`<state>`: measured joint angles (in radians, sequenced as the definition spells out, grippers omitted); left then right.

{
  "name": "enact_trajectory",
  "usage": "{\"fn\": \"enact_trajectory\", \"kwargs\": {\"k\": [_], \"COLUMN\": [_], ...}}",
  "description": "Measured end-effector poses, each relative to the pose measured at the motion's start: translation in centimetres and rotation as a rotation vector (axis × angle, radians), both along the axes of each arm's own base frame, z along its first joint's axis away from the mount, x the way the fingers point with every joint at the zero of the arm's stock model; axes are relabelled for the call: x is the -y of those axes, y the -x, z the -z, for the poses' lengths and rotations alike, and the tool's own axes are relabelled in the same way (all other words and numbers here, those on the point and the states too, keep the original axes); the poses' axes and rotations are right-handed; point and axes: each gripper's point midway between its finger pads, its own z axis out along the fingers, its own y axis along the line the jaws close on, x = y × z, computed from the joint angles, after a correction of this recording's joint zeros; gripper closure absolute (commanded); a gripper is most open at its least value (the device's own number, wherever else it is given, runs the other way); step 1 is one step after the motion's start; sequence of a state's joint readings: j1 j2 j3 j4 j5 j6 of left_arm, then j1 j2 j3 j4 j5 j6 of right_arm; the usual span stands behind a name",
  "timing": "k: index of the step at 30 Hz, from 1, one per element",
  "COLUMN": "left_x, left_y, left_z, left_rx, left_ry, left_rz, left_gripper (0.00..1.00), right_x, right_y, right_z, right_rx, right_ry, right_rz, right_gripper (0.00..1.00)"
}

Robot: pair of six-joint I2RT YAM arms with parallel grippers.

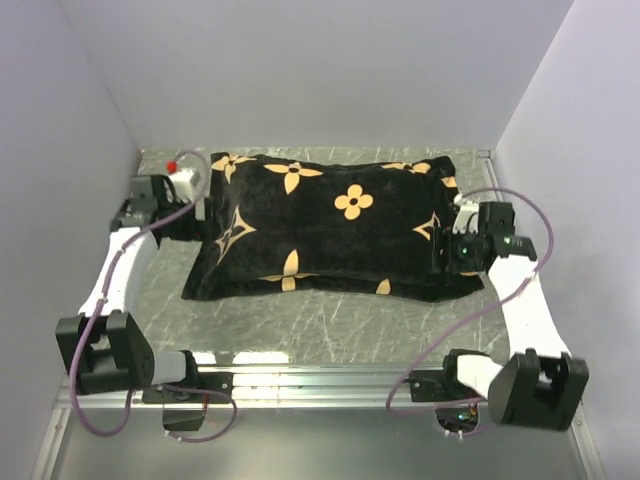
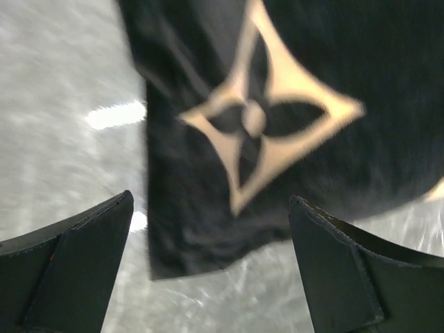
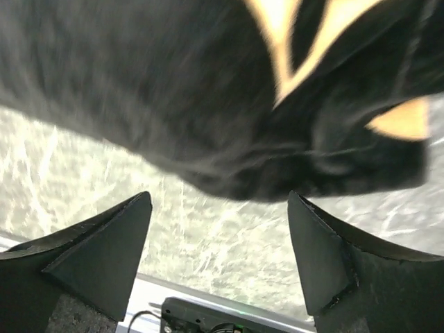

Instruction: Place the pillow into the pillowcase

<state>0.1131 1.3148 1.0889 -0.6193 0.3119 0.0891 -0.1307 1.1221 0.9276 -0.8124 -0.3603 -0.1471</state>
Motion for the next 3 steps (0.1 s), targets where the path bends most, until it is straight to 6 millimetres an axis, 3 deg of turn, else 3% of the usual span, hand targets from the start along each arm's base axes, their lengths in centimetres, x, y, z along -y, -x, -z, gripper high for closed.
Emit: {"fn": "enact_trajectory", "kwargs": {"k": [3], "left_x": [1.3], "left_y": [1.8], "left_z": [1.3], "left_rx": [-0.017], "left_ry": [0.000], "left_rz": [0.035], "left_gripper": [0.00], "right_x": [-0.8], "right_y": [1.2], "right_z": [0.0], "right_rx": [0.036], "right_ry": [0.005], "right_rz": [-0.028], "right_gripper": [0.13]}}
